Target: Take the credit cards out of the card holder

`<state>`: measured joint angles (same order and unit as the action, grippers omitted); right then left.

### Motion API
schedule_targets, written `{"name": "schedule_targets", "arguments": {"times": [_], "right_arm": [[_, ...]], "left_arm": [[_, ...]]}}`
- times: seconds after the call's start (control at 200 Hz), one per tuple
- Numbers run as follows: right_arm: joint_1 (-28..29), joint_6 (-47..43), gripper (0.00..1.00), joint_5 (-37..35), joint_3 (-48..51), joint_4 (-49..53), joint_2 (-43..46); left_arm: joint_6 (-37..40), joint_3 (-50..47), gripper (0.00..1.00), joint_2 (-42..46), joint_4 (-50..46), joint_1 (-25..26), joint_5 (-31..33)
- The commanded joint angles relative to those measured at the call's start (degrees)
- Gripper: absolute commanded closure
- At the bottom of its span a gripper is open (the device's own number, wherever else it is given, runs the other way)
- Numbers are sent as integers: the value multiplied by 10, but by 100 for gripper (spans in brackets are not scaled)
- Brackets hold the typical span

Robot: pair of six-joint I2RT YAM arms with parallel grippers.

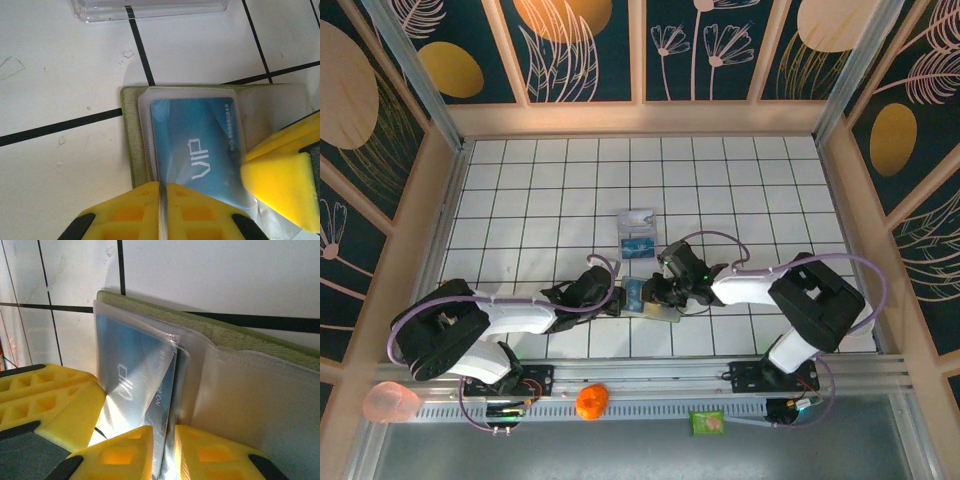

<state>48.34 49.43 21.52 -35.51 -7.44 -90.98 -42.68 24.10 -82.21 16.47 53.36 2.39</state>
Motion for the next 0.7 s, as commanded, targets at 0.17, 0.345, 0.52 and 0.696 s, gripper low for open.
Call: {"name": "schedule_targets", "arguments": {"times": [0.17, 0.345, 0.52, 0.696], "right_arm": [[21, -31, 81, -83, -44, 99, -53], [51, -52, 80, -180, -75, 180, -53], [59, -48, 80, -203, -65, 185, -53], [68, -50, 80, -235, -67, 204, -36]], "left_arm": [[-4, -16, 88, -1, -38, 3, -24], [-7, -21, 83, 6, -40, 3, -18], [-7, -22, 81, 11, -43, 3, -13], [-10, -25, 81, 8, -45, 2, -8]]}}
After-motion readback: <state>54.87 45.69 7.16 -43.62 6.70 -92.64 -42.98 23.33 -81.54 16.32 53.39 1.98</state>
